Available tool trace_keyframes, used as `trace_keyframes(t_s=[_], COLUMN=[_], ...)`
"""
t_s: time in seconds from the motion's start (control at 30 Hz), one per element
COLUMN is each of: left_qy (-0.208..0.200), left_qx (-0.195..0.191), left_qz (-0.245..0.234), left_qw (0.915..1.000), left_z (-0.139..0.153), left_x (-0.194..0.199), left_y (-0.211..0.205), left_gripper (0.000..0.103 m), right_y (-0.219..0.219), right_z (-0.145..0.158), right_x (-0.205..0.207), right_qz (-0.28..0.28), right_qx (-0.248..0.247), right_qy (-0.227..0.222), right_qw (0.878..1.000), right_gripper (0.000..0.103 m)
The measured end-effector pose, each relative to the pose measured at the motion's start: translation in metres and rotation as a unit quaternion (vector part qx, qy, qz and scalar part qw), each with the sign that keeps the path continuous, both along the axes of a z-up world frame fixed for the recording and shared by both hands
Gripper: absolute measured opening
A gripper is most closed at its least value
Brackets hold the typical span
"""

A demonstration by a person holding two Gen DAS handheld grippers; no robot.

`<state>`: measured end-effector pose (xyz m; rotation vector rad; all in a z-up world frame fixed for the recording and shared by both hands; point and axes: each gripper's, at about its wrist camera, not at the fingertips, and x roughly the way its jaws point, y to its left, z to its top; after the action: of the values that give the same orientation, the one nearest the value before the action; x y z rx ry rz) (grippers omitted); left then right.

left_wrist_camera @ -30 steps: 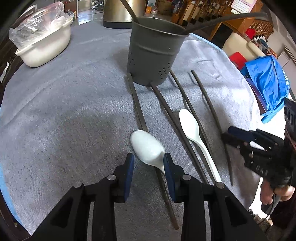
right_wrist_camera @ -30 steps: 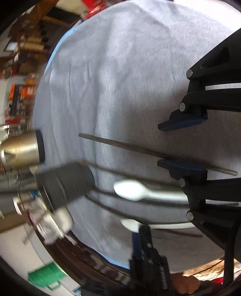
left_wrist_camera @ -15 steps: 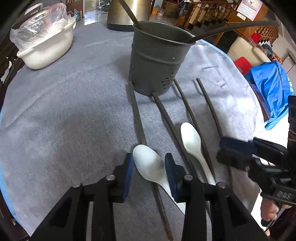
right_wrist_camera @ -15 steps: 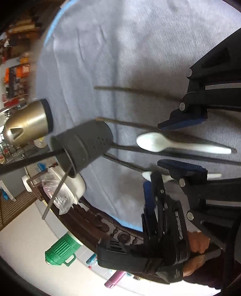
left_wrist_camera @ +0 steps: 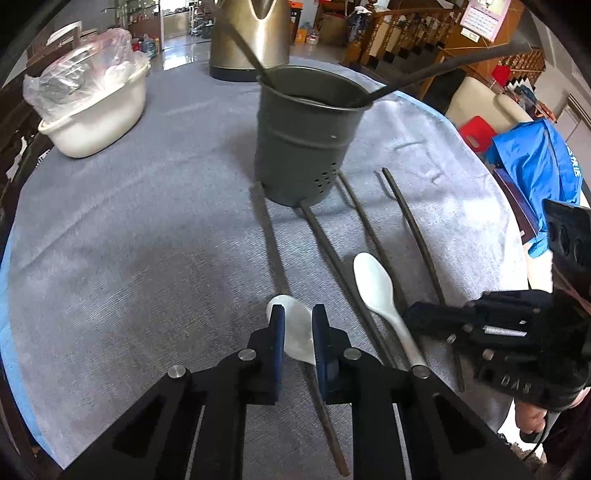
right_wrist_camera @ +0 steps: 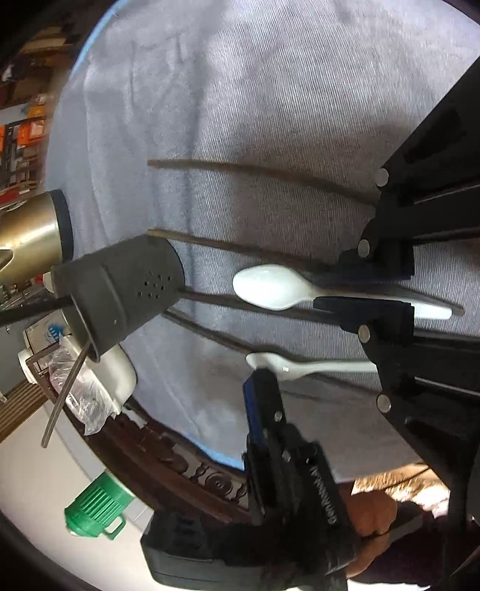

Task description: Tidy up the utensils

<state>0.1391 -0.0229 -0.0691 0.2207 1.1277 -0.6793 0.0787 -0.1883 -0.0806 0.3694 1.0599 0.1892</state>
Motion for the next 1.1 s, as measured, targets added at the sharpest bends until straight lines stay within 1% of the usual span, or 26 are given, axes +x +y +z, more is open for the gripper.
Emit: trace_keyframes(t_s=[0.03,0.07,0.1,0.13,0.2,0.3,0.37,0.43,0.53,0.57,0.6,0.7,0.83,0.87,0.9,0.93,0.97,1.1], left_qy=[0.0,0.004,0.011,0.013,0.013,0.013,0.015,0.015,0.017,0.016,0.015,0.011,0.009,0.008,0.008,0.009,0.008,-0.001], left_qx=[0.003,0.006,0.009,0.01,0.011,0.006,0.002,0.006,0.012,0.014,0.017,0.021,0.015,0.014,0.013,0.013,0.012,0.012], left_qz=[0.005,0.01,0.015,0.017,0.022,0.023,0.022,0.02,0.01,0.007,0.004,0.003,0.002,0.001,0.0,-0.002,-0.006,-0.018], left_qw=[1.0,0.9999,0.9998,0.9997,0.9996,0.9996,0.9997,0.9997,0.9997,0.9997,0.9997,0.9997,0.9998,0.9999,0.9999,0.9999,0.9999,0.9998], left_z=[0.0,-0.001,-0.002,-0.004,-0.005,-0.005,-0.005,-0.006,-0.01,-0.011,-0.012,-0.014,-0.014,-0.014,-0.014,-0.014,-0.014,-0.013], left_x=[0.0,0.001,0.003,0.004,0.004,0.004,0.005,0.005,0.002,0.0,0.0,-0.001,0.002,0.002,0.002,0.002,0.002,-0.002], left_y=[0.004,0.007,0.009,0.01,0.01,0.008,0.005,0.001,-0.007,-0.008,-0.01,-0.014,-0.014,-0.012,-0.012,-0.013,-0.014,-0.021], left_gripper=[0.015,0.016,0.019,0.022,0.035,0.038,0.039,0.04,0.04,0.04,0.04,0.04,0.039,0.037,0.035,0.031,0.029,0.027], right_y=[-0.001,-0.005,-0.008,-0.014,-0.018,-0.011,-0.004,0.003,0.005,0.003,0.001,-0.009,-0.018,-0.02,-0.019,-0.021,-0.02,-0.009], right_z=[0.0,-0.001,-0.002,-0.003,0.001,0.013,0.014,0.008,-0.005,-0.008,-0.009,-0.009,-0.007,-0.006,-0.007,-0.007,-0.007,-0.006], right_x=[-0.001,-0.002,-0.003,-0.005,-0.009,-0.012,-0.01,-0.005,-0.001,-0.001,-0.002,-0.006,-0.002,-0.001,0.002,0.004,0.006,0.017], right_qz=[-0.009,-0.014,-0.017,-0.022,-0.022,0.001,0.014,0.023,0.018,0.018,0.015,-0.001,-0.016,-0.017,-0.019,-0.025,-0.031,-0.028], right_qx=[-0.031,-0.045,-0.045,-0.027,-0.001,0.026,0.037,0.037,0.024,0.032,0.038,0.024,0.011,0.013,0.015,0.016,0.014,-0.033], right_qy=[0.008,0.011,0.012,0.012,-0.004,-0.035,-0.035,-0.014,0.014,0.017,0.018,0.015,0.02,0.023,0.027,0.031,0.032,0.027], right_qw=[0.999,0.999,0.999,0.999,1.0,0.999,0.999,0.999,0.999,0.999,0.999,1.0,1.0,1.0,0.999,0.999,0.999,0.999], right_gripper=[0.008,0.008,0.009,0.009,0.009,0.009,0.01,0.011,0.011,0.013,0.013,0.013,0.013,0.013,0.015,0.018,0.018,0.018])
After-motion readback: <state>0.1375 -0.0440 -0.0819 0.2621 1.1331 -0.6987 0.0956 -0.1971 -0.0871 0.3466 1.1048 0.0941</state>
